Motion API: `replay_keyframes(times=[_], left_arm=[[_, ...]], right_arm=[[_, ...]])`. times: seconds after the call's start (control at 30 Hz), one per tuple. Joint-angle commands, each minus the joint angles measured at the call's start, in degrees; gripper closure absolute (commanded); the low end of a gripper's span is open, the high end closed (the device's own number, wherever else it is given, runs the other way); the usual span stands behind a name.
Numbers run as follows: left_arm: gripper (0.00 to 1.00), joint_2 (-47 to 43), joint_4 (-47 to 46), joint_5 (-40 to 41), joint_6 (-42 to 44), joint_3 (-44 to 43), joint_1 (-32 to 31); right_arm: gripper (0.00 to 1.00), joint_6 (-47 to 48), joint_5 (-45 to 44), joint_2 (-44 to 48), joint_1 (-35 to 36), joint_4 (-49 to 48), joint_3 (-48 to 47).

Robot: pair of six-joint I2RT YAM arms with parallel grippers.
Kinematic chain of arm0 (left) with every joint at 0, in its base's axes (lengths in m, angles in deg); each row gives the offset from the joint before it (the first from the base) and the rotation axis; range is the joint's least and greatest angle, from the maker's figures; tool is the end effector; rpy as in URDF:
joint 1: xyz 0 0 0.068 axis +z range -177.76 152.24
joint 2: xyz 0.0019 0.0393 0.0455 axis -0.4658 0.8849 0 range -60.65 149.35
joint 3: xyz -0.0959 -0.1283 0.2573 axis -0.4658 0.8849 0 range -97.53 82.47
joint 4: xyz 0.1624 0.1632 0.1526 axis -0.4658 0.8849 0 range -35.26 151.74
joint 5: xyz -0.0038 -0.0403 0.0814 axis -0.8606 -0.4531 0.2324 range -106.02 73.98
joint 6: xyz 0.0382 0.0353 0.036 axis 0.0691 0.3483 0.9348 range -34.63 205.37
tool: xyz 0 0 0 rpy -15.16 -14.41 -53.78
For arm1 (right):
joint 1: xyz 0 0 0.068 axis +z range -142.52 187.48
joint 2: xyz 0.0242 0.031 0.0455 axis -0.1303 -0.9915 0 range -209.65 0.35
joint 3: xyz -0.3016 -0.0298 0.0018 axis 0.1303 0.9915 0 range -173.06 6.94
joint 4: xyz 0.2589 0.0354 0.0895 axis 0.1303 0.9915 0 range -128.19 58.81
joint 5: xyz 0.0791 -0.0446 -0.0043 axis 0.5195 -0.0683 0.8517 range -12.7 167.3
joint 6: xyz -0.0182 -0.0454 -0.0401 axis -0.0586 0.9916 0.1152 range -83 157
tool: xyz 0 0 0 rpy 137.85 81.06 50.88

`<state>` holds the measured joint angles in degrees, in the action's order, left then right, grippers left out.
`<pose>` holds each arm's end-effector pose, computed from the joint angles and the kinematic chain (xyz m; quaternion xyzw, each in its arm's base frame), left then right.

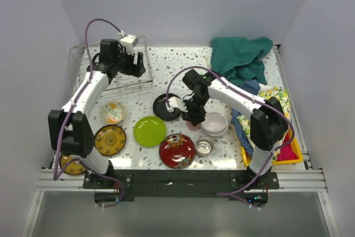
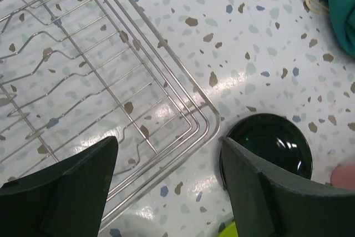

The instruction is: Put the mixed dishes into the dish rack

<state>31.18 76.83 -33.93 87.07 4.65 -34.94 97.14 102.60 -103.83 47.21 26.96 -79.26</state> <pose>0.3891 -0.0641 0.3327 0.1385 0.8724 -0.1600 0.4405 0.2735 0.2542 0.2592 -0.7538 0.6169 0.2048 0.0963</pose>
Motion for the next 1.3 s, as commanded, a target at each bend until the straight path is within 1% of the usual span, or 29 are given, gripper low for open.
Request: replay_keyframes(times=[0.0, 0.03, 0.17, 0.33, 0.5, 0.63, 0.7, 0.87, 1.17, 1.23, 1.27], left_arm=[[0.20, 6.67, -0.47, 2.34, -5.03, -8.38, -0.99], [0.21, 8.09, -0.38, 2.44, -5.99, -9.53, -1.52], [0.22, 13.54, 0.15, 5.60, -7.76, -14.37, -3.80], [0.23, 19.87, 0.50, 9.20, -8.72, -19.03, -5.56], [0.28, 24.62, 0.77, 11.06, -9.60, -22.11, -6.62], [0.33, 25.15, 0.85, 11.15, -9.78, -22.37, -8.55], [0.34, 25.24, 1.03, 10.62, -10.13, -22.11, -9.60], [0.40, 26.12, 1.03, 10.09, -10.13, -21.93, -11.54], [0.39, 27.52, 0.76, 9.92, -10.48, -22.90, -14.17], [0.38, 27.79, 0.59, 9.30, -10.57, -23.69, -14.79], [0.36, 28.31, 0.59, 9.12, -10.57, -24.13, -15.23]], right_arm=[[0.51, -0.37, -0.69, 5.39, 0.18, -2.83, -0.64], [0.47, -0.72, -1.04, 6.18, 0.18, -2.57, -1.08], [0.44, -3.36, -1.74, 8.46, 0.09, -2.22, -3.54], [0.43, -8.63, -2.44, 10.31, 0.18, -4.40, -5.65], [0.43, -13.90, -6.57, 11.80, 0.18, -8.27, -5.13], [0.43, -14.96, -10.53, 12.34, 0.09, -12.05, -4.07], [0.43, -15.49, -12.11, 12.34, -0.09, -13.20, -3.55], [0.44, -17.59, -12.91, 11.46, -0.88, -15.22, -3.89], [0.45, -19.01, -13.35, 12.16, -2.19, -16.10, -2.93], [0.45, -19.36, -13.61, 12.33, -2.55, -16.36, -2.67], [0.45, -19.71, -13.78, 12.42, -2.81, -16.45, -2.58]])
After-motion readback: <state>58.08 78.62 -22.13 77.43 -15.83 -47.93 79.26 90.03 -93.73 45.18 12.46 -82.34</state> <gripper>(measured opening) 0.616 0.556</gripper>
